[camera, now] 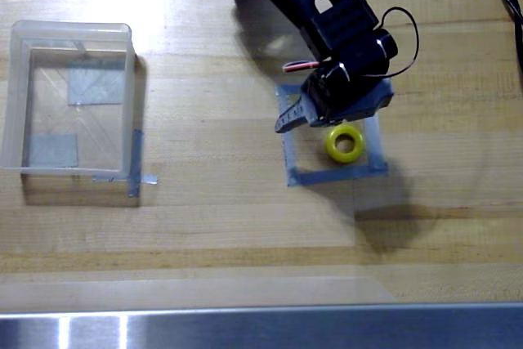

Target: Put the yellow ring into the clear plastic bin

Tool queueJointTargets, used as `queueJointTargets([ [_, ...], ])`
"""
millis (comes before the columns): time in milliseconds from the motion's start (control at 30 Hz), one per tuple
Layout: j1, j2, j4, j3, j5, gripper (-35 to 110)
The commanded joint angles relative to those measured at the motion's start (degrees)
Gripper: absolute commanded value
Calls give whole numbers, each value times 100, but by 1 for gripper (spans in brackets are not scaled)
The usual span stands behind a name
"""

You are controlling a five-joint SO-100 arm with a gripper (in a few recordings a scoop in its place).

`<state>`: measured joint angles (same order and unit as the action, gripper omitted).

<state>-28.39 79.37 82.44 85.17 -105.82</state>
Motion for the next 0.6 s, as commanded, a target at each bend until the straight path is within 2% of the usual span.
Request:
queueJointTargets([
  [0, -88, -246, 44, -650, -53, 43],
  [367, 448, -940, 18, -1028, 26, 43],
  [567, 659, -1028, -413, -949, 26, 43],
])
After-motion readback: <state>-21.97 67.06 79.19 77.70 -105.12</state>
